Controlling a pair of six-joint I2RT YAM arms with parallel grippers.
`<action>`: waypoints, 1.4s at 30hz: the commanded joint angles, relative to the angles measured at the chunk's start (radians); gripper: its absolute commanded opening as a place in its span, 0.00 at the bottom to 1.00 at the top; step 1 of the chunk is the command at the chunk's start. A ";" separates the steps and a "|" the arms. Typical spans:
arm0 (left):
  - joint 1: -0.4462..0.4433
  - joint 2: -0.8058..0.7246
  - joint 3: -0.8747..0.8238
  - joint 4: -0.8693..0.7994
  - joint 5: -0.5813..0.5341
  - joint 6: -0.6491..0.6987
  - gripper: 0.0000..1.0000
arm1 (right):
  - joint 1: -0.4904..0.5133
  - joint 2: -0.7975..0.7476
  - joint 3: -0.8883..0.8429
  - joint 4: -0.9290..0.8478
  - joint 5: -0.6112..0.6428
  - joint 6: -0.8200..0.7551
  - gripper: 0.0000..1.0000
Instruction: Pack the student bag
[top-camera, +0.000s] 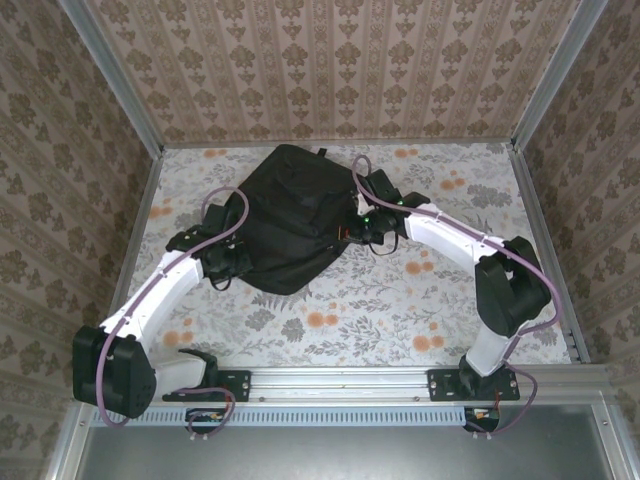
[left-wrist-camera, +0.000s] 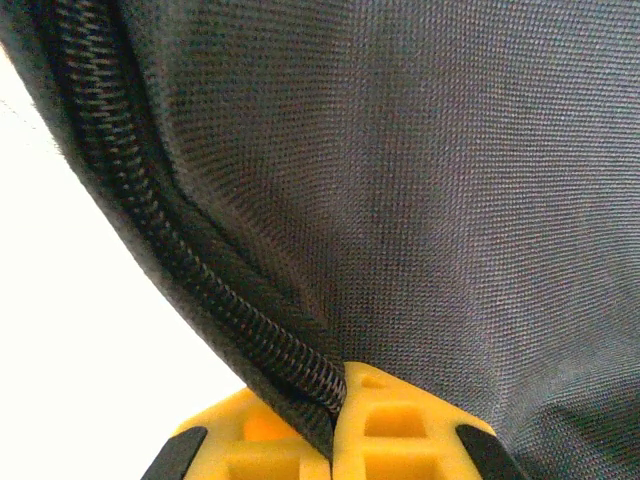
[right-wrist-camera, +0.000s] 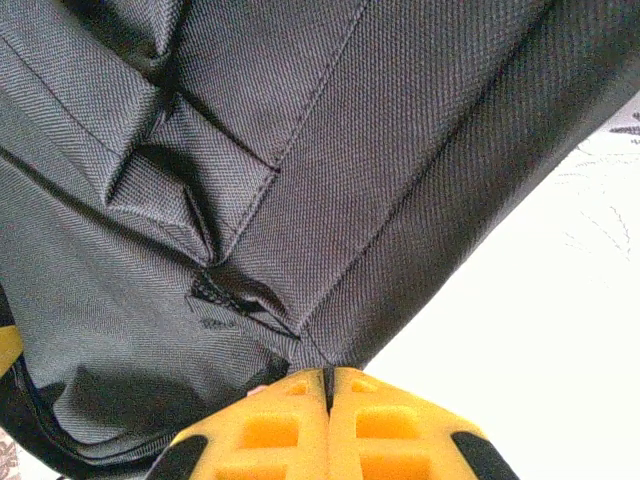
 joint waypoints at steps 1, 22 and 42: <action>-0.004 -0.007 -0.010 0.028 0.042 0.024 0.17 | -0.014 -0.039 -0.026 -0.019 0.036 0.019 0.00; 0.013 -0.321 -0.033 0.205 0.210 0.186 1.00 | -0.206 -0.167 -0.139 -0.120 0.323 0.045 0.00; 0.060 -0.300 -0.013 0.212 0.100 0.136 1.00 | -0.300 -0.323 -0.294 -0.081 0.325 0.052 0.00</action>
